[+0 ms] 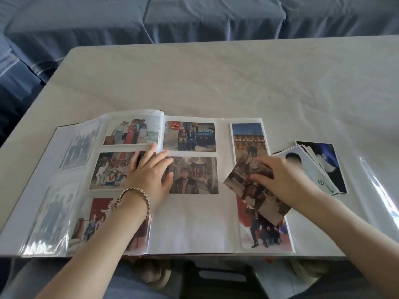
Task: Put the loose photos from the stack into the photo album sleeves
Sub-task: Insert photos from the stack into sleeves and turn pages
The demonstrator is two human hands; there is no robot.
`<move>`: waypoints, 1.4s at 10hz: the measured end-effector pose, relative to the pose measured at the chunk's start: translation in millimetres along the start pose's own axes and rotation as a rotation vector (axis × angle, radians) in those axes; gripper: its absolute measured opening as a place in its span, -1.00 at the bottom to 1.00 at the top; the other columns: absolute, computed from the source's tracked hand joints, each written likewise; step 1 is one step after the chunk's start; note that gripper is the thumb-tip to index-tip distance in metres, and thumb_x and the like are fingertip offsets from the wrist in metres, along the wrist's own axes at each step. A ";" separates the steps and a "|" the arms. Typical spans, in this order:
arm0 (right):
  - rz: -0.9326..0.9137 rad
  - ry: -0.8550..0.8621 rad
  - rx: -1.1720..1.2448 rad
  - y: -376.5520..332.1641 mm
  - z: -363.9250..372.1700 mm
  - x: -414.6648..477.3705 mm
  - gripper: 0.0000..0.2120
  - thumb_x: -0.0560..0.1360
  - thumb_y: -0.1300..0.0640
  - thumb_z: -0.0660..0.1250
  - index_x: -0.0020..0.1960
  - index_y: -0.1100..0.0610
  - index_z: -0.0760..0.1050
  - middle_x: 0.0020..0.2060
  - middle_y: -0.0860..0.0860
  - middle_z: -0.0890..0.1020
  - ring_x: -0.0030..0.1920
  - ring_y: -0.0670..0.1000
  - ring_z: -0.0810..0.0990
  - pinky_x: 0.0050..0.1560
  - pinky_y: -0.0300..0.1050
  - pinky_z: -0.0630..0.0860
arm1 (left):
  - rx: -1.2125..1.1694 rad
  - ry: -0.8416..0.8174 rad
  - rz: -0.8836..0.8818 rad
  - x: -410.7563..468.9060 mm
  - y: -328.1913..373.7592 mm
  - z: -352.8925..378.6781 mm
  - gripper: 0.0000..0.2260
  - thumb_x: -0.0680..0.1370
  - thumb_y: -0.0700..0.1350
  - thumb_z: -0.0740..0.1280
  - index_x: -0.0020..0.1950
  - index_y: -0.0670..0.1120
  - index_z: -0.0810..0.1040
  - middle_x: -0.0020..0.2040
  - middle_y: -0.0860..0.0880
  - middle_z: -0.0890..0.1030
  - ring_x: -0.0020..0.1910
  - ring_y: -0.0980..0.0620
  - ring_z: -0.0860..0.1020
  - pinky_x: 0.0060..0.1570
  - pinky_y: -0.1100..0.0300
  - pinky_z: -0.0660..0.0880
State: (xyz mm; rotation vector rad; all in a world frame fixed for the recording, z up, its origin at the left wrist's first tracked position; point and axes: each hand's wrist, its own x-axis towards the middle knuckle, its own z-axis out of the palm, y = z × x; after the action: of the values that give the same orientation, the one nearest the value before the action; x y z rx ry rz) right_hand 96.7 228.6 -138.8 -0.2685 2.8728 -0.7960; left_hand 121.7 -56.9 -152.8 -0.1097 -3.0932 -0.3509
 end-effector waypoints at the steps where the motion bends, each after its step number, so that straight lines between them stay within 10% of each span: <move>1: 0.037 -0.077 -0.022 -0.7 -10.7 -7.7 -0.54 0.46 -0.02 0.38 0.33 -0.02 0.43 -0.01 0.06 0.65 -0.19 -0.02 0.57 -0.20 -0.10 0.58 | 0.001 -0.009 -0.011 1.0 0.1 0.0 -0.68 0.58 -0.07 0.19 0.34 0.00 0.45 0.44 0.12 0.31 0.51 0.13 -0.02 0.43 0.12 -0.25; 3: 0.039 -0.181 -0.197 -0.6 -16.6 -14.7 -0.50 0.44 -0.17 0.32 0.35 -0.13 0.35 -0.34 -0.21 0.40 -0.42 -0.19 0.43 -0.44 -0.31 0.46 | -0.018 -0.001 -0.015 0.7 -0.7 1.3 -0.68 0.58 -0.09 0.20 0.33 -0.02 0.47 0.44 0.10 0.32 0.51 0.12 0.00 0.44 0.12 -0.24; 7: -0.059 -0.432 -0.171 -9.8 7.9 -12.3 -0.53 0.46 -0.21 0.29 0.33 -0.14 0.36 0.06 -0.06 0.61 -0.22 -0.12 0.51 -0.40 -0.39 0.37 | -0.019 0.004 -0.011 0.5 -0.5 2.8 -0.68 0.57 -0.08 0.21 0.32 -0.02 0.48 0.43 0.10 0.34 0.51 0.11 0.01 0.45 0.08 -0.21; 10: -0.099 -0.696 -0.087 -17.0 8.2 2.6 -0.70 0.29 -0.23 0.45 -0.15 -0.19 0.37 -0.24 -0.26 0.49 -0.23 -0.24 0.49 -0.28 -0.30 0.41 | -0.012 0.008 -0.007 0.2 -1.0 2.8 -0.69 0.58 -0.07 0.20 0.32 -0.03 0.48 0.43 0.10 0.34 0.51 0.10 0.02 0.46 0.06 -0.18; 14: 0.029 -0.668 0.157 -1.4 -4.1 -9.3 -0.85 0.38 -0.16 0.39 -0.12 -0.20 0.45 -0.31 -0.20 0.63 -0.26 -0.20 0.63 -0.33 -0.39 0.50 | -0.013 0.029 0.004 0.2 -2.8 4.9 -0.70 0.55 -0.10 0.25 0.28 -0.05 0.52 0.40 0.07 0.40 0.50 0.06 0.08 0.46 0.03 -0.14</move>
State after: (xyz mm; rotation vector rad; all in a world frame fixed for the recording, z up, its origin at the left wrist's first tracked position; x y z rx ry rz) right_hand 105.2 231.4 -133.6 -0.3853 2.1760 -0.7430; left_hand 121.2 -58.5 -158.2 -0.1099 -3.0619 -0.3694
